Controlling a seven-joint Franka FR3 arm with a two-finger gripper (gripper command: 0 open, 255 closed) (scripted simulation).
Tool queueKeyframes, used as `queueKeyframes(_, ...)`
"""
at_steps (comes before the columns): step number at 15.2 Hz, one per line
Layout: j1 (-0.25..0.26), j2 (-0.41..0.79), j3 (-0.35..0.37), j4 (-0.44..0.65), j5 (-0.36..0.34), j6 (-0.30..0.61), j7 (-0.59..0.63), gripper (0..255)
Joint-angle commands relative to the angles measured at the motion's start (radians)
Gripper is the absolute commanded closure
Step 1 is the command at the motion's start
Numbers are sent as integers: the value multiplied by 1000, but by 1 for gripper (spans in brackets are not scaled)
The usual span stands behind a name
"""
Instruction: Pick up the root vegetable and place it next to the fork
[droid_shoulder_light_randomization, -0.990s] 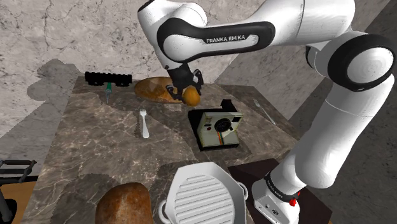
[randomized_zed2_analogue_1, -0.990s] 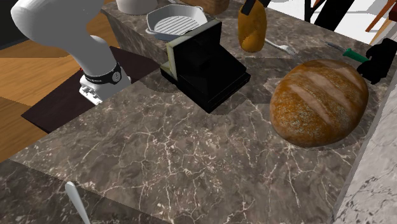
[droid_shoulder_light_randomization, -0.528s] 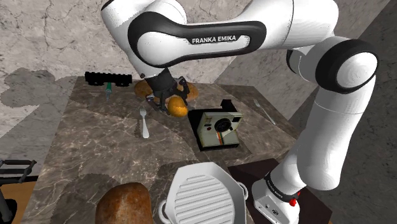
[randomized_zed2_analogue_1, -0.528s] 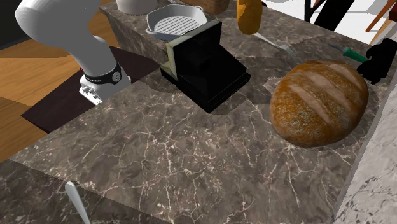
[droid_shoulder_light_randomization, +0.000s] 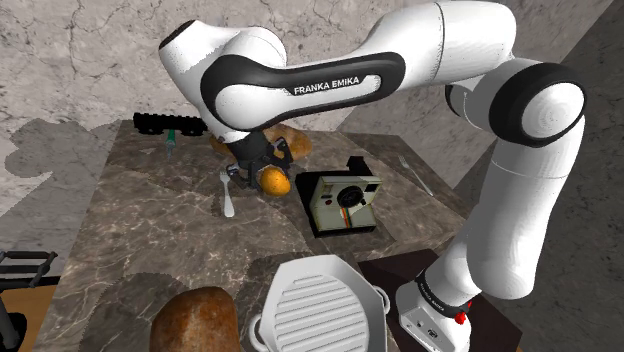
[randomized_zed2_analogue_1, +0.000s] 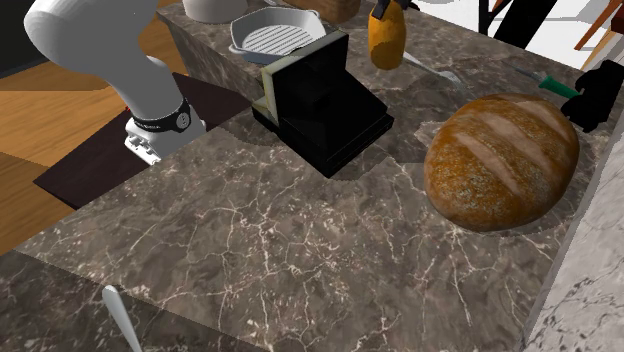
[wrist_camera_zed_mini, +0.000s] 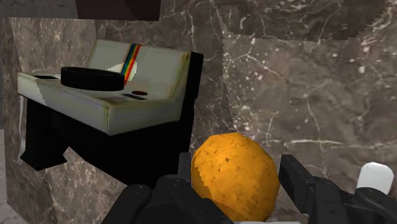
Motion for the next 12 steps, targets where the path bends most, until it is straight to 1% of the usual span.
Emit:
queueKeyframes(1,0,8,-1,-18,-2,24,8,255)
queueKeyframes(12,0,59,-10,-97,-22,144,43,255)
